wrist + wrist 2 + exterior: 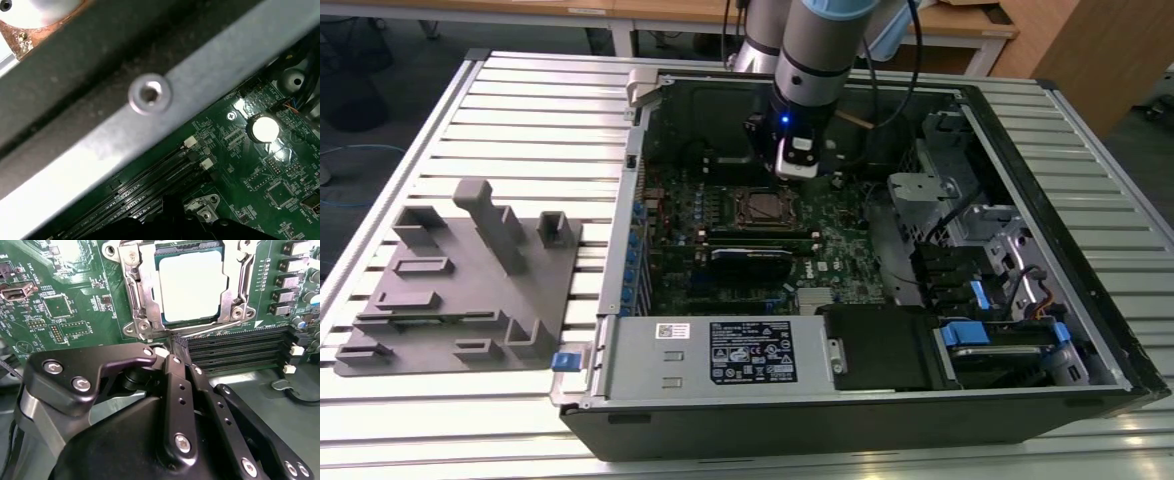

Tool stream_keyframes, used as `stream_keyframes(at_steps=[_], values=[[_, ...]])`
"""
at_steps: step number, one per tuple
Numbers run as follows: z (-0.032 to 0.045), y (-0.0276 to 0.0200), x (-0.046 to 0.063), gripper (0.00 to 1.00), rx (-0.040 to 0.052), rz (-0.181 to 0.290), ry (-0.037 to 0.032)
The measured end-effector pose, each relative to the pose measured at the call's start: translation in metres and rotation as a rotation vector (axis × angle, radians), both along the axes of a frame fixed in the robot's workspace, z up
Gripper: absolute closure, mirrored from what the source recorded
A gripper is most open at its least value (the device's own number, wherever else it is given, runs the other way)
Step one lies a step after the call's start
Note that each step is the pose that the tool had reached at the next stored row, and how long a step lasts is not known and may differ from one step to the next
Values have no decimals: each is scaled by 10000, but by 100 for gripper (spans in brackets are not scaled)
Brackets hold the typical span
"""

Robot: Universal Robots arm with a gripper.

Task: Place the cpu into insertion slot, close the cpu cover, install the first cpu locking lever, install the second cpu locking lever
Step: 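Install the first cpu locking lever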

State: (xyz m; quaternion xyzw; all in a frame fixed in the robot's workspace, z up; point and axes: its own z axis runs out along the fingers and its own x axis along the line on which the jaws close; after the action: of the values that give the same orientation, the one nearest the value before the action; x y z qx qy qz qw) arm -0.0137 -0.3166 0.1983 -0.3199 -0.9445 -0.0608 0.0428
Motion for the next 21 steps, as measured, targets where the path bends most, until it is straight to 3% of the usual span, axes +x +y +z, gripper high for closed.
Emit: stream_keyframes(at_steps=[5,12,21], values=[[-2,-3,0,90,-29,-213,0],[10,-3,-9,90,-13,-907,0],[39,-11,-27,90,-5,-1279,-9]])
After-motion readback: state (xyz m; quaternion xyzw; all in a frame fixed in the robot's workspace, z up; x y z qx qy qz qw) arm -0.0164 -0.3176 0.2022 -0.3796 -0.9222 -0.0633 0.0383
